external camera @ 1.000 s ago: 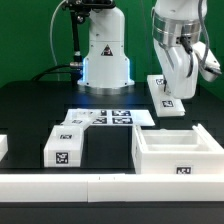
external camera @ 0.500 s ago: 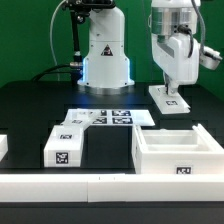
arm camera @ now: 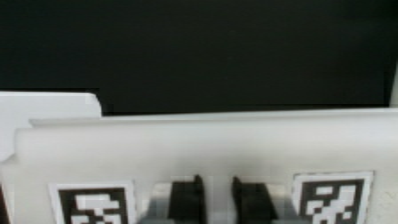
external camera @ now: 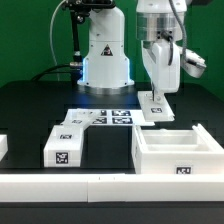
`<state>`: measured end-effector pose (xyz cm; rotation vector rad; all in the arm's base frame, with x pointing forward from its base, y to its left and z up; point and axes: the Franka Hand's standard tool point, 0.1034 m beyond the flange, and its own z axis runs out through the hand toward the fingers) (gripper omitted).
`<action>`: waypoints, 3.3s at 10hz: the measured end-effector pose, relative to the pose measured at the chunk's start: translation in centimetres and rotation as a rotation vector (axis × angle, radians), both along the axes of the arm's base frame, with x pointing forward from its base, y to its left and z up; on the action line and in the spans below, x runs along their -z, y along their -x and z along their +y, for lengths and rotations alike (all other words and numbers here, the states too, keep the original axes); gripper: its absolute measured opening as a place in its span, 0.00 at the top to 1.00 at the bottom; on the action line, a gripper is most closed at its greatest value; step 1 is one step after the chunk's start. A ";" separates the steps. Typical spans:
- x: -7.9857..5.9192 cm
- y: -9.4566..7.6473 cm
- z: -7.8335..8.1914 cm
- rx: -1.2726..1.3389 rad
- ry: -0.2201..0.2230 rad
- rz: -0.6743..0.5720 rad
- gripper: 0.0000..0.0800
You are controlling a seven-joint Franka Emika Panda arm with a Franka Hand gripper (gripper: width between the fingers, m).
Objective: Assemble cabinet
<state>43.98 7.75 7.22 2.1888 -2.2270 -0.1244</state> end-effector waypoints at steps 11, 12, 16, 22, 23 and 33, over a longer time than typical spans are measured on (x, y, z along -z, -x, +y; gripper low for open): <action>-0.4 -0.2 3.8 0.054 -0.022 0.051 0.92; -0.7 -1.0 3.1 0.030 -0.030 0.088 0.92; -1.5 -2.3 2.6 0.008 -0.039 0.128 0.92; -1.2 -3.7 1.9 -0.071 -0.014 0.032 0.92; -1.0 -3.3 2.0 -0.071 -0.012 0.030 0.92; 0.0 -2.6 2.4 -0.085 -0.013 0.115 0.92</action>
Offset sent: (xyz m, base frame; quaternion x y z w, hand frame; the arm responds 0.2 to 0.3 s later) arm 0.0213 0.0278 0.0257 -0.0651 0.0042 0.0191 0.9977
